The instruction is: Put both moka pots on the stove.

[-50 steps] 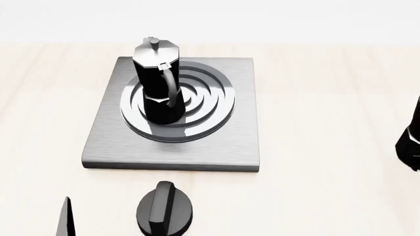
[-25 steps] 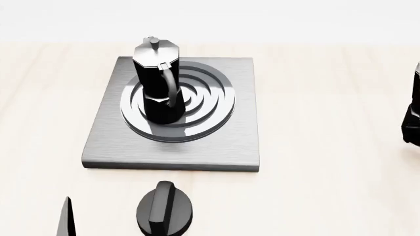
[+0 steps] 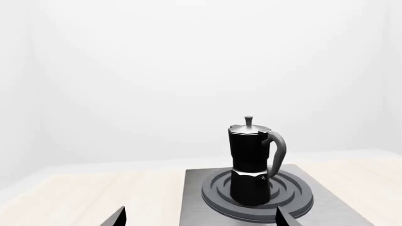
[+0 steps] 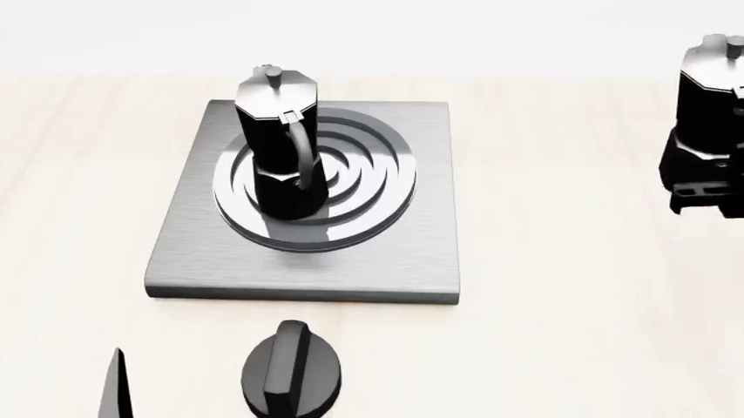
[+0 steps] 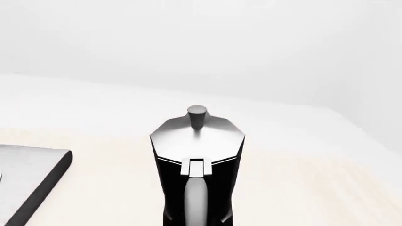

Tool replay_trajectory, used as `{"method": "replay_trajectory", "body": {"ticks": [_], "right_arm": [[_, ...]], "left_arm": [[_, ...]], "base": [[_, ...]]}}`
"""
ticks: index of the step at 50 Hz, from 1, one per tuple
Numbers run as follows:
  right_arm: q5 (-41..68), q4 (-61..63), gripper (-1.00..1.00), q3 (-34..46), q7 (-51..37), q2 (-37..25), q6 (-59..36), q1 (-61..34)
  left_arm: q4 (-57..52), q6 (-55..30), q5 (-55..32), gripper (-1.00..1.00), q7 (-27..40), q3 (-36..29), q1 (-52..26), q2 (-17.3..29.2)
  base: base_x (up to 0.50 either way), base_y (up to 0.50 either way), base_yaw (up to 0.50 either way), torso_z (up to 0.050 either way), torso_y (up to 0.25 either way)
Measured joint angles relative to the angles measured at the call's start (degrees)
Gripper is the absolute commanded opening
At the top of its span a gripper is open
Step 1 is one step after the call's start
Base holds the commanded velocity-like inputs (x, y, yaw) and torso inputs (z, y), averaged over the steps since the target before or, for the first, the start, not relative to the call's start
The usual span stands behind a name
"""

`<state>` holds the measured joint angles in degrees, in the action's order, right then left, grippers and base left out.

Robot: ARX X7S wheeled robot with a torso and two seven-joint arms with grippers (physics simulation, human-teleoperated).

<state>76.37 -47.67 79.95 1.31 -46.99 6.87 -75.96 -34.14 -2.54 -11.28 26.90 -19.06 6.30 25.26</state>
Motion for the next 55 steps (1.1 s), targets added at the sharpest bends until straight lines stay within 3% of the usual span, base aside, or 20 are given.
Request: {"method": "replay_trajectory", "body": {"ticks": [24,55], "right_arm": [[-0.4,1.5,-1.0,-0.6,8.7,3.4,0.4,-2.5],[-2.2,-21.3,-1.0,-0.6,19.9,23.4,1.8,-7.6]], "left_arm": [[-0.1,0.1,-0.4,1.0,0.3,0.0,0.0,0.3],[0.1,0.3,-1.1,1.0,0.7,0.5,-0.1,0.7]], "base": [[0.0,0.0,0.0,0.0,0.001],[0.0,0.0,0.0,0.0,0.001]]}}
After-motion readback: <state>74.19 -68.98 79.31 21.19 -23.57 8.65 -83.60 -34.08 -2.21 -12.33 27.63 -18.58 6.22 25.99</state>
